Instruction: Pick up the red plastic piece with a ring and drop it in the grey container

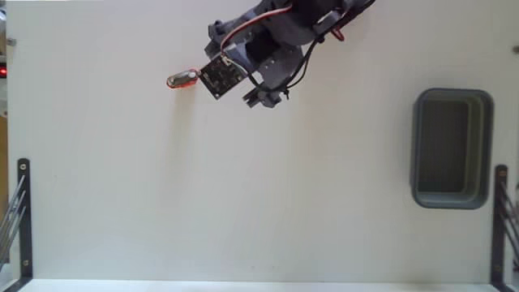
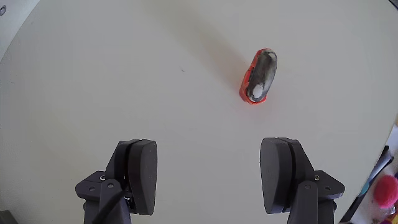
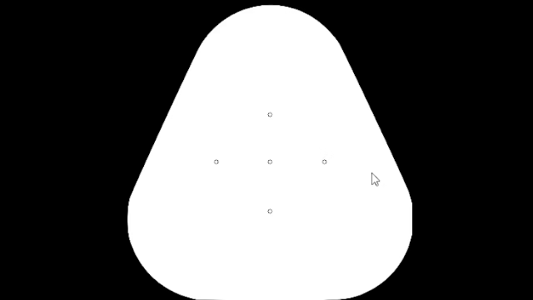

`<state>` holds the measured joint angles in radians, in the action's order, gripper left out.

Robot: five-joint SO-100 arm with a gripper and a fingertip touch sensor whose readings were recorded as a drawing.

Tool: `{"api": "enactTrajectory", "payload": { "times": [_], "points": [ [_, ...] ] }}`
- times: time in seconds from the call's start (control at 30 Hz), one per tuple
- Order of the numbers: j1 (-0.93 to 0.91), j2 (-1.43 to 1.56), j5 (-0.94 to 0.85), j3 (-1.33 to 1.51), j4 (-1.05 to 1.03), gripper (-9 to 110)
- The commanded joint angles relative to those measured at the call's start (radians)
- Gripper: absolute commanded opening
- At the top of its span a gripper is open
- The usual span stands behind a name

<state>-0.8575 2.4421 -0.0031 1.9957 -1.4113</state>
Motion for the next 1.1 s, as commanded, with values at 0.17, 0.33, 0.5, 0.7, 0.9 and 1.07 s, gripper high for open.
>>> {"api": "enactTrajectory", "payload": {
  "times": [0.17, 0.33, 0.5, 0.7, 0.9, 1.07],
  "points": [
    [-0.036, 0.038, 0.003, 0.004, -0.019, 110],
    [-0.079, 0.038, 0.003, 0.004, -0.019, 110],
    [-0.123, 0.038, 0.003, 0.004, -0.019, 110],
    [-0.129, 0.038, 0.003, 0.004, -0.019, 110],
    [-0.129, 0.038, 0.003, 0.004, -0.019, 110],
    [-0.129, 0.038, 0.003, 0.004, -0.019, 110]
  ]
}}
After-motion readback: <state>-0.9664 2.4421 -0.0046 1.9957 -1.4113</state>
